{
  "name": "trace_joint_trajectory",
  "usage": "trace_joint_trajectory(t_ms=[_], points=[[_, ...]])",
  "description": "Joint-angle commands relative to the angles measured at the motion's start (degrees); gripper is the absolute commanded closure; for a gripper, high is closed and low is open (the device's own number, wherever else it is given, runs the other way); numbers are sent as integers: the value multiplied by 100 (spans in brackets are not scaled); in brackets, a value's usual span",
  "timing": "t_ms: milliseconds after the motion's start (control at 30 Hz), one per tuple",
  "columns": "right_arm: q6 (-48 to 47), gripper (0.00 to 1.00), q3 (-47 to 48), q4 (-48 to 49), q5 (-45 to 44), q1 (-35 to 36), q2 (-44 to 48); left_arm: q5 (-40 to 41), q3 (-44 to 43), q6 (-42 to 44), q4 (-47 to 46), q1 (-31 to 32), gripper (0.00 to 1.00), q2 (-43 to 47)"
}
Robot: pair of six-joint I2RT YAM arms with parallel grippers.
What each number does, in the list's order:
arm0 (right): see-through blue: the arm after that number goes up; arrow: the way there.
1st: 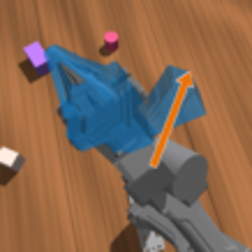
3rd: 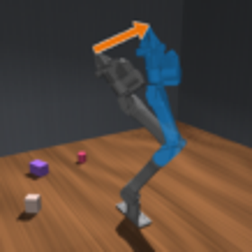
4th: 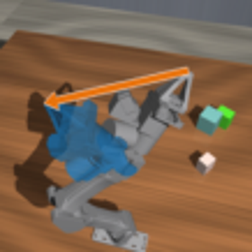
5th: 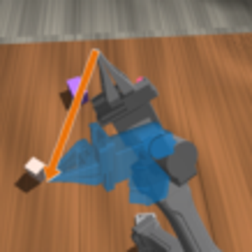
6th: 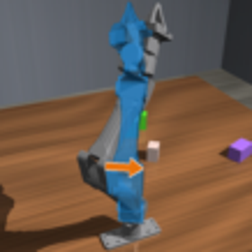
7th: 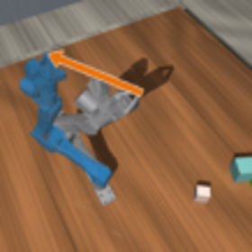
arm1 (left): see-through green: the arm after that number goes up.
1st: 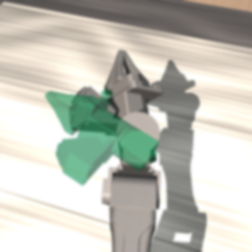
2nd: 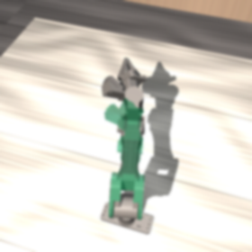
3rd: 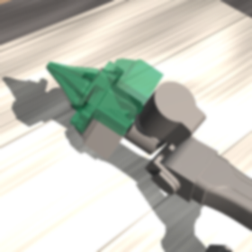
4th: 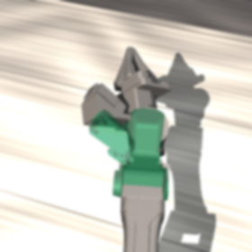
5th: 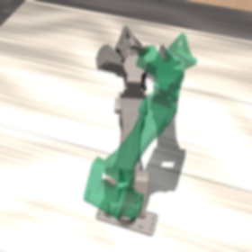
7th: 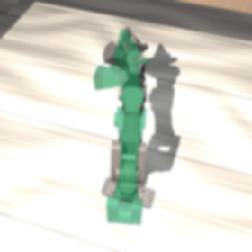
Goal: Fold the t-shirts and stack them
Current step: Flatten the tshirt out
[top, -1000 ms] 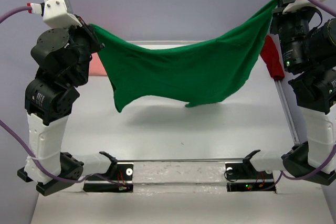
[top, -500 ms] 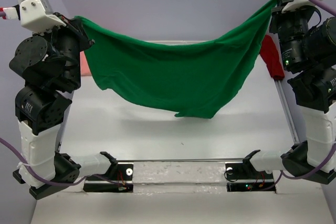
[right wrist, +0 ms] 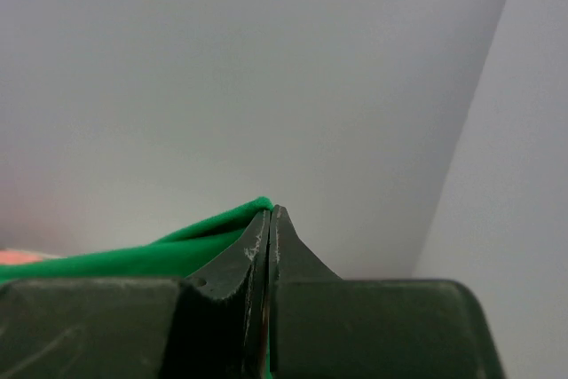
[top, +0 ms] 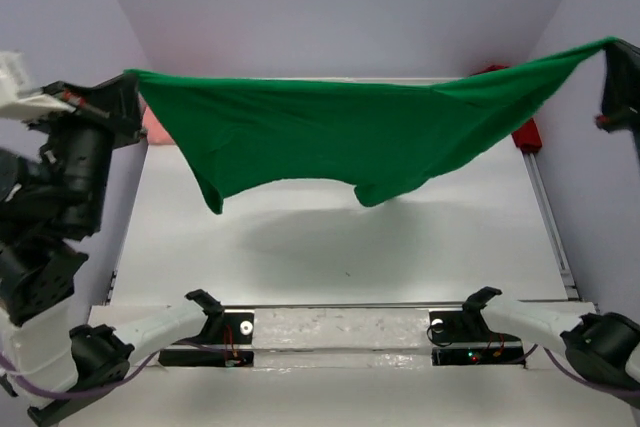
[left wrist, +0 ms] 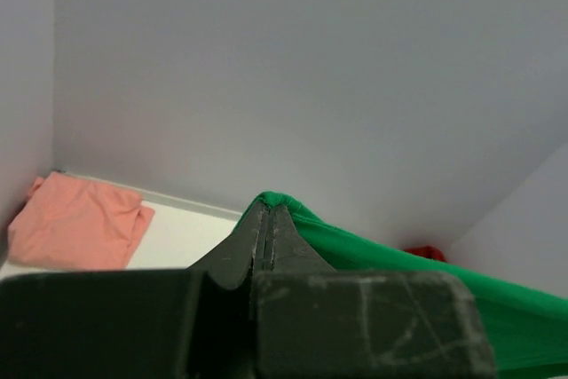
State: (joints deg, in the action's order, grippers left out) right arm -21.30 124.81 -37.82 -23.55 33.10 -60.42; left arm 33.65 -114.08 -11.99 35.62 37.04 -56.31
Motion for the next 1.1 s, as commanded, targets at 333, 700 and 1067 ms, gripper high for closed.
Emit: trace_joint_trajectory(t_ms=[333, 700, 1067], points=[[1383, 100, 1511, -419, 2601, -67, 488, -2741, -1292, -620, -143, -776, 100, 657], [1278, 100, 37, -191, 1890, -67, -258, -1915, 989, -682, -248, -847, 100, 341], [1111, 100, -810, 144, 1432, -67, -1199, -1317, 2400, -638, -722, -856, 100, -151]])
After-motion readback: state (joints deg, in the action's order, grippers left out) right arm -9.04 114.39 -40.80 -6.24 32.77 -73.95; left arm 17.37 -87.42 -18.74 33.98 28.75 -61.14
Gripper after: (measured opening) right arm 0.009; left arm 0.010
